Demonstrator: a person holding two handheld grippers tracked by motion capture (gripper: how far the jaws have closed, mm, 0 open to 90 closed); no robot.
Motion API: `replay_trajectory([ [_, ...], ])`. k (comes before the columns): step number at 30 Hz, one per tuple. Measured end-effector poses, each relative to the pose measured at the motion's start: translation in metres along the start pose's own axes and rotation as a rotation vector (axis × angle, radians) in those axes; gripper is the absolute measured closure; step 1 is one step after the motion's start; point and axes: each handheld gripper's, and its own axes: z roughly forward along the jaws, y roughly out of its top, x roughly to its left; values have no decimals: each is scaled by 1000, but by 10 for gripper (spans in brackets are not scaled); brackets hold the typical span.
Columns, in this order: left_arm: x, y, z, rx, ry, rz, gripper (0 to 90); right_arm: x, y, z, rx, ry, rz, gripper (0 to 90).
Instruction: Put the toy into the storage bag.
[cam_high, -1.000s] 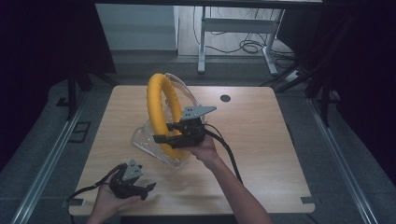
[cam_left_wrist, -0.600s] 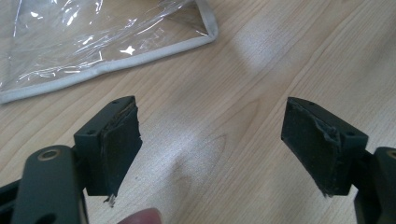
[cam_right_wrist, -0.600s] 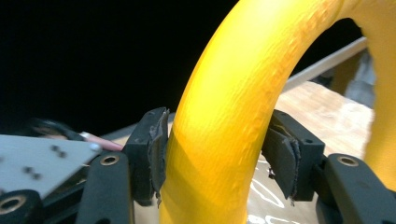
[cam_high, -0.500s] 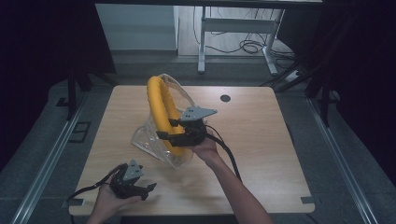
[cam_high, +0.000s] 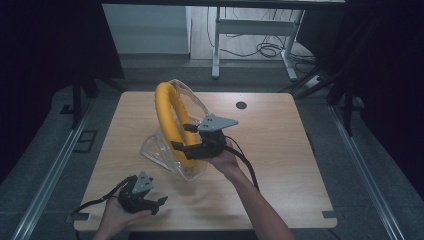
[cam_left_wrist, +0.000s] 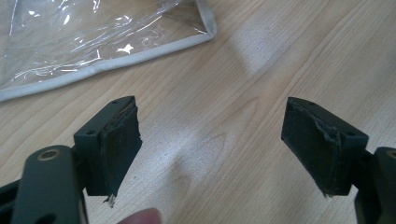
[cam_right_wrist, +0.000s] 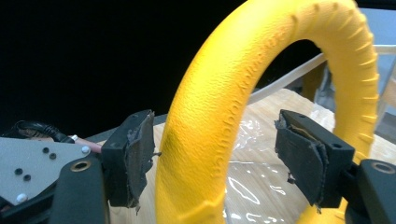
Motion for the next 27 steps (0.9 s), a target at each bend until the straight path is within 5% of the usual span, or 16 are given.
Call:
replay_trajectory([
  [11, 0, 0, -1, -4, 2, 0, 196, -7, -16, -31, 17, -35, 3, 289],
  [27, -2, 0, 1, 2, 1, -9, 196, -26, -74, -88, 70, -156, 46, 295],
])
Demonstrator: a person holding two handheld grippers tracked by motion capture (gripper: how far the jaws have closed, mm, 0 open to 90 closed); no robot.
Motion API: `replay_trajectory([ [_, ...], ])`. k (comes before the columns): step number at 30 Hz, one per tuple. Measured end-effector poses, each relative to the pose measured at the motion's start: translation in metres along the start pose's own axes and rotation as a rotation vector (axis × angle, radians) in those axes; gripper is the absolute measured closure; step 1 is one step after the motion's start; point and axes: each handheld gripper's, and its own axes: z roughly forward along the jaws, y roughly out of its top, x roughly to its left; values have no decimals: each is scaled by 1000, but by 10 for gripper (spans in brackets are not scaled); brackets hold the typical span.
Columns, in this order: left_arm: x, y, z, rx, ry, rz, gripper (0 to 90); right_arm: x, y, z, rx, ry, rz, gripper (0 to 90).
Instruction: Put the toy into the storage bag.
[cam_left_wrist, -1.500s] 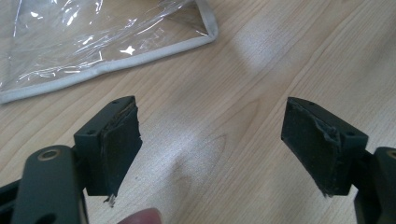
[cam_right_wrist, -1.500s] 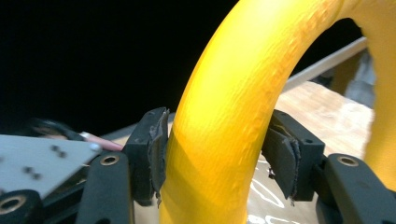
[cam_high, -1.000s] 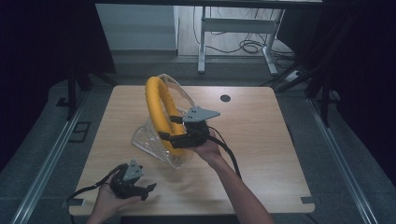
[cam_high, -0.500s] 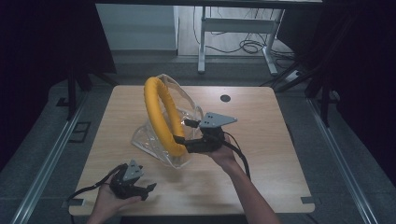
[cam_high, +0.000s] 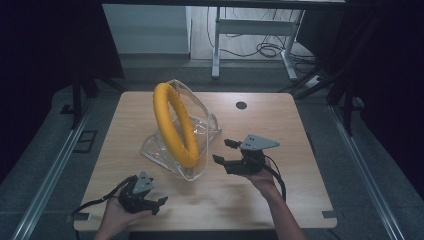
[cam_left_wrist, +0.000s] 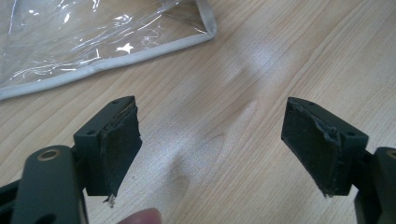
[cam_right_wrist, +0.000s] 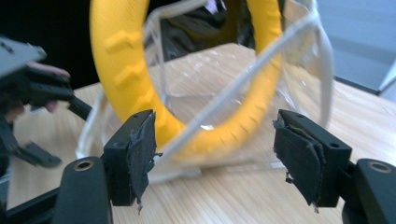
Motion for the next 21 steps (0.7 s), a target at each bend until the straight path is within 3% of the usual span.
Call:
replay_trajectory([
  [10, 0, 0, 0, 3, 2, 0, 195, -10, -34, -8, 46, -34, 35, 297],
  [13, 0, 0, 0, 1, 3, 0, 195, -9, -34, -8, 67, -49, 13, 297],
  [21, 0, 0, 0, 4, 3, 4, 195, -6, -38, -5, 76, -43, 12, 298],
])
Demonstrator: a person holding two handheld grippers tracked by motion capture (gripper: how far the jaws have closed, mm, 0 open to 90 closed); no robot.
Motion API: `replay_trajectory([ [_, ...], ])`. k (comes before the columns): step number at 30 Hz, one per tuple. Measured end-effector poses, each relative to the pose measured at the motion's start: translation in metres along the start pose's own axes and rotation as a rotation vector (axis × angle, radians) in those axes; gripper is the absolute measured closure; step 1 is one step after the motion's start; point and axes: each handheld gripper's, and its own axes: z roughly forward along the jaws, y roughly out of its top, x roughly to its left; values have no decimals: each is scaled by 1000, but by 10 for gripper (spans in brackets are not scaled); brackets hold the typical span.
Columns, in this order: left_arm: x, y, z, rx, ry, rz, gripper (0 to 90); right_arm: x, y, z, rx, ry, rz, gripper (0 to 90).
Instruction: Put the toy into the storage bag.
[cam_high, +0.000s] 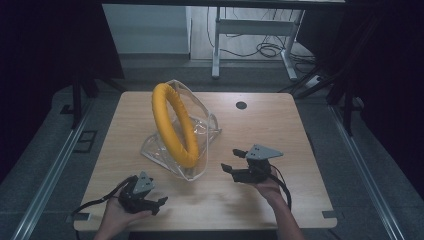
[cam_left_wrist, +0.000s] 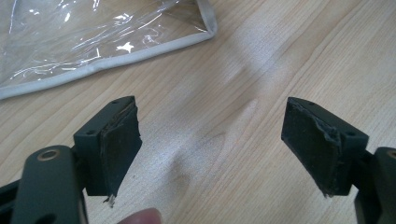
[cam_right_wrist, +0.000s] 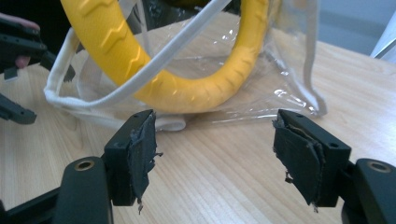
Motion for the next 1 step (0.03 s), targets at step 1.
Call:
replay_trajectory([
  [1, 0, 0, 0, 1, 1, 1, 195, 0, 0, 0, 0, 0, 0, 298],
])
